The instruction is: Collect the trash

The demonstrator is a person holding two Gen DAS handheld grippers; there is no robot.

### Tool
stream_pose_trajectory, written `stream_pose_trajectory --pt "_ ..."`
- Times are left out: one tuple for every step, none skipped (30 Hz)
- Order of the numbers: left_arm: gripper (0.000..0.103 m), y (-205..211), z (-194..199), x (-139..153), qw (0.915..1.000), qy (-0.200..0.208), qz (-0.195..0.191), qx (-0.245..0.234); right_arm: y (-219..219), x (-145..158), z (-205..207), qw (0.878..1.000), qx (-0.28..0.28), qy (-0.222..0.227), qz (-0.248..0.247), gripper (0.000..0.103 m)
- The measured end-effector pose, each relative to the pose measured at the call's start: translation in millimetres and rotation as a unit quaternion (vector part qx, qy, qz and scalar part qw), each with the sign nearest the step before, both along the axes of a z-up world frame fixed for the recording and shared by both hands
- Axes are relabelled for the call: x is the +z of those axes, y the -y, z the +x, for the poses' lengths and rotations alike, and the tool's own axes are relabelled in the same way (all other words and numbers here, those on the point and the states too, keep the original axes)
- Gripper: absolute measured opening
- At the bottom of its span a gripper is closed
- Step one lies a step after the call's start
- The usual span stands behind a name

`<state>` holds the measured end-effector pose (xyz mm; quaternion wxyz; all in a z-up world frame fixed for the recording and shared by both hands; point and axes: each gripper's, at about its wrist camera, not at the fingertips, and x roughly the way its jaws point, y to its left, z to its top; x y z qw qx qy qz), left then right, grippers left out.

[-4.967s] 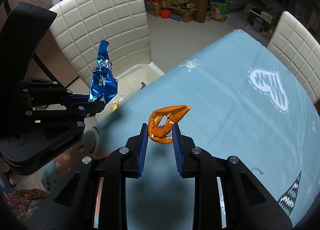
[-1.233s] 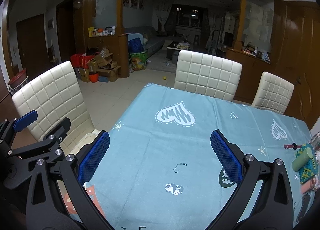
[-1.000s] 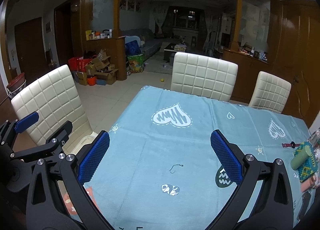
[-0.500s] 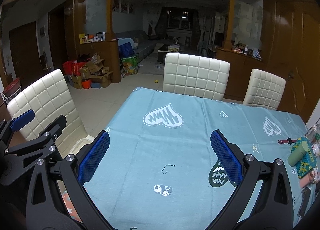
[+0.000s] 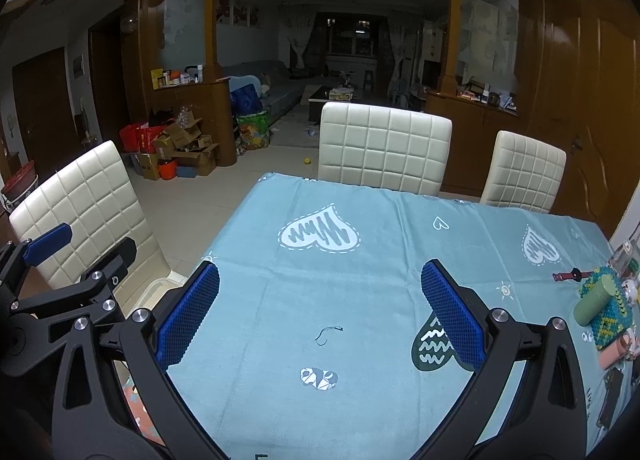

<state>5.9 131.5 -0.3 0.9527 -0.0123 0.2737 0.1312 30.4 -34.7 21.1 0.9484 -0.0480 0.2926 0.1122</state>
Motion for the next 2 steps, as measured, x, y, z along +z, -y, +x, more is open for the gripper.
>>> stream_pose_trajectory --pt "0.083 -0.1 0.3 -0.2 1.0000 -0.002 -0.001 0.000 0.3 -0.2 -0.1 1.000 0.000 -0.001 0.001 0.100" --pt "0.083 -0.4 0.3 -0.4 1.0000 -0.003 -0.002 0.000 -0.4 -0.1 0.0 1.000 0.000 -0.001 0.001 0.100"
